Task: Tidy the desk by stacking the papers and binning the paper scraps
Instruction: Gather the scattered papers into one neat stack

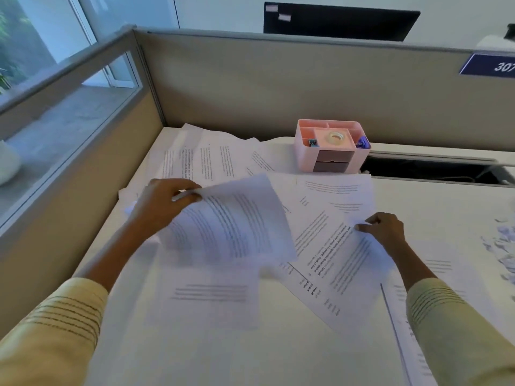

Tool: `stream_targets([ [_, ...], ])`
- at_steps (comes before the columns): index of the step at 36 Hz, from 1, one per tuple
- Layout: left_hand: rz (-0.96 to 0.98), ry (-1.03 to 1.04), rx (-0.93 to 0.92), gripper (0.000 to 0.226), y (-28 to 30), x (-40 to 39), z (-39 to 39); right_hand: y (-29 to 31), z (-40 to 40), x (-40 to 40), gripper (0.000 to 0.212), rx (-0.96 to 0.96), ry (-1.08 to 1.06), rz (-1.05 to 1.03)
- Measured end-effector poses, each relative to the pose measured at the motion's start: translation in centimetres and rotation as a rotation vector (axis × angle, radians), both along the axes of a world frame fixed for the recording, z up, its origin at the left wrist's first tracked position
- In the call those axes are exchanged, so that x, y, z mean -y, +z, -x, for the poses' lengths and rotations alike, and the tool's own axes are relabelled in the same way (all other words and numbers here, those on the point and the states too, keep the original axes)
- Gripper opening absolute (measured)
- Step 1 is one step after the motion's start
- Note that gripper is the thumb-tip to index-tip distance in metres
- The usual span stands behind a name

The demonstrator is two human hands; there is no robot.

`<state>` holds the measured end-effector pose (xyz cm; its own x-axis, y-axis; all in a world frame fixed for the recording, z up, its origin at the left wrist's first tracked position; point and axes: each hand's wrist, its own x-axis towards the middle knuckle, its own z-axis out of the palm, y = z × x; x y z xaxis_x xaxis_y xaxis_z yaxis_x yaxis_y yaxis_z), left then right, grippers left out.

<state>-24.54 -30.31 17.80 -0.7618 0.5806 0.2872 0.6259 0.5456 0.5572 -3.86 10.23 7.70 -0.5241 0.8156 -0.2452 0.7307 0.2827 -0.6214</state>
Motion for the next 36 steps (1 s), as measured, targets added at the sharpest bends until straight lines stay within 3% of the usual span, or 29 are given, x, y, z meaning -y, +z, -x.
stream_targets([
  [2, -0.104, 0.049, 0.075, 0.005, 0.3, 0.2, 0.3, 0.0, 0.0, 0.6, 0.042, -0.107, 0.001, 0.007],
  [6, -0.399, 0.094, 0.371, 0.014, -0.2, 1.0, 1.0, 0.6, 0.4, 1.6, 0.081, -0.218, -0.027, 0.084],
  [8, -0.529, 0.134, 0.483, 0.012, -0.6, 1.2, 1.1, 0.3, 0.3, 1.6, 0.086, -0.234, -0.089, 0.162],
  [12, -0.698, 0.221, 0.654, 0.010, -1.8, 0.7, 0.4, -0.2, -0.4, 2.4, 0.038, -0.285, -0.063, 0.357],
  [14, -0.754, 0.236, 0.733, 0.009, -2.4, 0.5, -0.3, 0.1, -0.6, 3.3, 0.027, -0.292, 0.016, 0.378],
  [20, -0.806, 0.249, 0.908, 0.010, -4.0, 0.9, -1.8, 2.2, -1.8, 3.6, 0.029, -0.332, 0.098, 0.330],
  [30, -0.743, 0.263, 0.992, 0.011, -5.5, 1.7, -2.8, 8.8, -3.2, -0.1, 0.021, -0.460, 0.112, -0.027],
  [34, -0.879, 0.350, 1.055, 0.009, -6.4, 1.4, -3.7, 9.4, -3.3, 1.4, 0.022, -0.634, 0.094, 0.054],
  [36, -0.930, 0.410, 1.104, 0.009, -7.2, 1.1, -4.2, 9.1, -3.4, 3.8, 0.038, -0.777, 0.054, 0.196],
])
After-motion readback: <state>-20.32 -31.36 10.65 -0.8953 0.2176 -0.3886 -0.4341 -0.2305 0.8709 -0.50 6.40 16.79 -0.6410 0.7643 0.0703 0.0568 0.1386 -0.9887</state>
